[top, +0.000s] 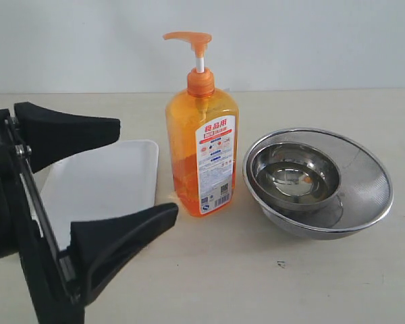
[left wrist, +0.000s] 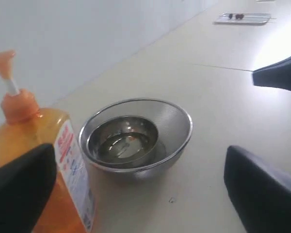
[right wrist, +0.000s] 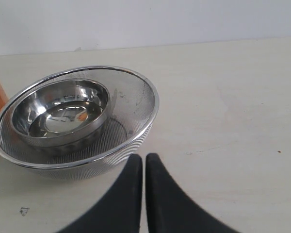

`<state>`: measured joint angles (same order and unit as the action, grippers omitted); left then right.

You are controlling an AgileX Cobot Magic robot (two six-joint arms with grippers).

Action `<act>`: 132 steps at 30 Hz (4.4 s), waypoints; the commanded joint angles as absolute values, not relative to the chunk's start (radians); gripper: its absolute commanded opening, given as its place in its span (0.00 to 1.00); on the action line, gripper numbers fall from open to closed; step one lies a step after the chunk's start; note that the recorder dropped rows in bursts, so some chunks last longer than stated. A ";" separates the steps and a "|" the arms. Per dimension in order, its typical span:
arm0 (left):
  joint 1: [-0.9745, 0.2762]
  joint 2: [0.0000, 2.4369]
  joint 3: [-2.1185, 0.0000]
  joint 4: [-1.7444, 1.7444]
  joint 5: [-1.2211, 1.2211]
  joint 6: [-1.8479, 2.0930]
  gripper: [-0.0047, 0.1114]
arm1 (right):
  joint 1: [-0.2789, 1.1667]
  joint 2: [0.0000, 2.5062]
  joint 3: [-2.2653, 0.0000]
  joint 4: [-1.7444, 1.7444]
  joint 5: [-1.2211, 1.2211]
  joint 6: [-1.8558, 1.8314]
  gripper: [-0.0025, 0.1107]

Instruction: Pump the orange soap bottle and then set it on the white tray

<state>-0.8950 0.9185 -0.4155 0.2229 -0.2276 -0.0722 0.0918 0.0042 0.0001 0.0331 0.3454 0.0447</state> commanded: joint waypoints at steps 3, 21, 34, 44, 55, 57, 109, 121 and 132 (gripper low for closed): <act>-0.892 0.915 -0.372 0.420 -0.292 -0.233 0.78 | 0.089 0.000 0.000 0.031 0.334 0.045 0.02; -0.861 0.915 -0.311 0.350 -0.464 -0.210 0.78 | 0.089 0.000 0.000 0.031 0.334 0.045 0.02; -0.808 0.944 -0.308 0.169 -0.562 0.000 0.72 | 0.089 0.000 0.000 0.031 0.334 0.045 0.02; -0.808 1.116 -0.306 -0.156 -0.685 0.216 0.63 | 0.089 0.000 0.000 0.031 0.334 0.045 0.02; -0.808 1.124 -0.304 -0.012 -0.658 0.116 0.63 | 0.089 0.000 0.000 0.031 0.334 0.045 0.02; -0.808 1.124 -0.302 0.009 -0.658 0.127 0.63 | 0.089 0.000 0.000 0.031 0.334 0.045 0.02; -0.370 1.783 -0.760 0.723 -1.107 -0.403 0.63 | 0.089 0.000 0.000 0.031 0.334 0.045 0.02; -0.370 1.850 -0.842 0.722 -1.107 -0.405 0.63 | 0.089 0.000 0.000 0.031 0.334 0.045 0.02; -0.370 1.856 -0.842 0.700 -1.092 -0.401 0.56 | 0.089 0.000 0.000 0.031 0.334 0.045 0.02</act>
